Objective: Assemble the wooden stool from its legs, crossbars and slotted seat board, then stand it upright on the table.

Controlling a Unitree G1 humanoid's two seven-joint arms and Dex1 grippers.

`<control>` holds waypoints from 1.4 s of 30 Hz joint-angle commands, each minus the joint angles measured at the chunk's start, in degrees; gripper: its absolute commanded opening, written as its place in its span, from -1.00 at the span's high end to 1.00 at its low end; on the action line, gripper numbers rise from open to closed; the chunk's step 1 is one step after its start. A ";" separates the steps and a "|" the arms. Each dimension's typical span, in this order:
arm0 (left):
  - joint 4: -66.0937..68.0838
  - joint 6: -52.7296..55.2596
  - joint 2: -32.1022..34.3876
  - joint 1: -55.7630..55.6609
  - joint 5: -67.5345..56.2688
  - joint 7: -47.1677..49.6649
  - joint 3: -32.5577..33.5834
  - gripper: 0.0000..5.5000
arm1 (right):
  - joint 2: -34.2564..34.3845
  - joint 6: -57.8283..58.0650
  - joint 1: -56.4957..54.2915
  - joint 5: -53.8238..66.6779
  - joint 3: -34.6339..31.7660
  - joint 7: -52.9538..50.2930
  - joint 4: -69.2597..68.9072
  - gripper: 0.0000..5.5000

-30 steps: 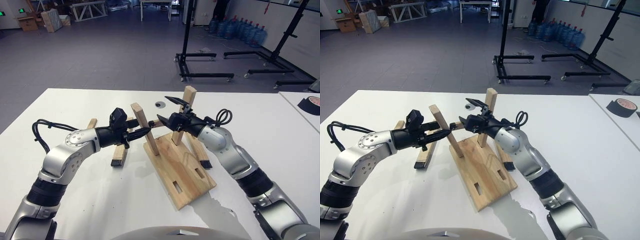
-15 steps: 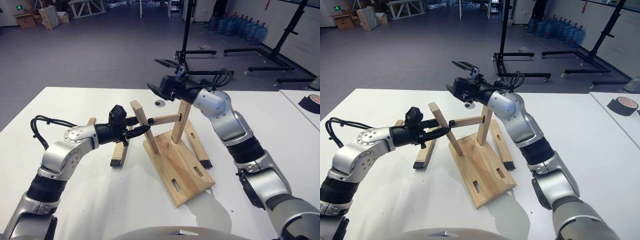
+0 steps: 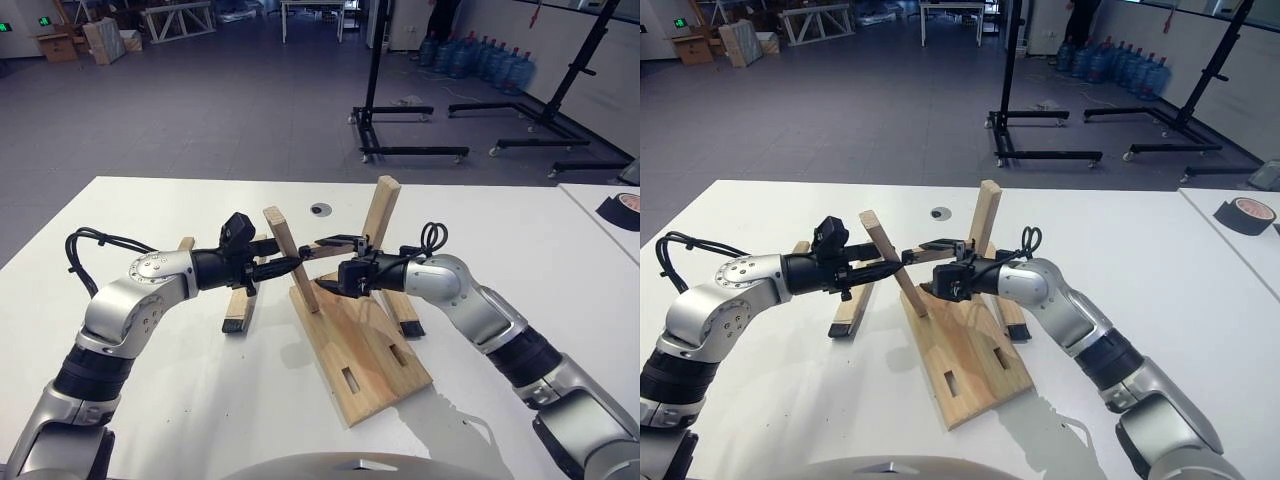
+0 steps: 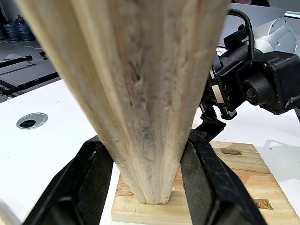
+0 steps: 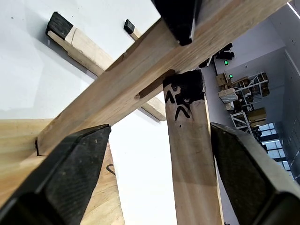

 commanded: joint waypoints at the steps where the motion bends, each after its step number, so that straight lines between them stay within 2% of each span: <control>1: 0.49 2.55 2.76 0.47 5.55 1.37 -1.38 0.27 | -8.40 12.86 22.31 -3.06 15.37 14.46 -3.26 -0.35; 5: 1.43 2.26 2.39 0.99 5.59 0.96 -0.01 0.27 | -12.94 13.55 23.98 -3.29 14.69 14.17 -7.03 -0.35; 10: 6.99 2.10 2.01 0.68 5.78 0.49 1.55 0.27 | -17.14 14.81 25.31 -5.96 17.73 17.68 -2.82 -0.35; 15: 13.88 3.96 0.90 -1.95 8.94 3.48 -1.07 0.27 | -16.98 16.92 24.42 -7.06 20.34 20.93 -2.25 -0.35; 19: 12.72 3.49 -0.22 -0.95 8.00 2.22 -2.86 0.27 | -11.00 17.39 20.30 -10.67 16.35 11.88 0.27 -0.35; 22: 10.36 3.12 0.14 0.78 7.25 1.22 -3.84 0.27 | -10.47 17.19 20.08 -9.75 14.16 11.71 -1.62 -0.35; 31: 9.56 2.80 0.33 1.03 6.83 0.98 -3.85 0.27 | -5.75 11.99 18.68 -14.13 14.33 6.71 4.60 -0.07; 42: 10.53 2.06 0.70 1.10 7.51 0.72 -4.19 0.27 | -5.39 5.87 20.26 -17.32 14.00 1.80 7.49 0.25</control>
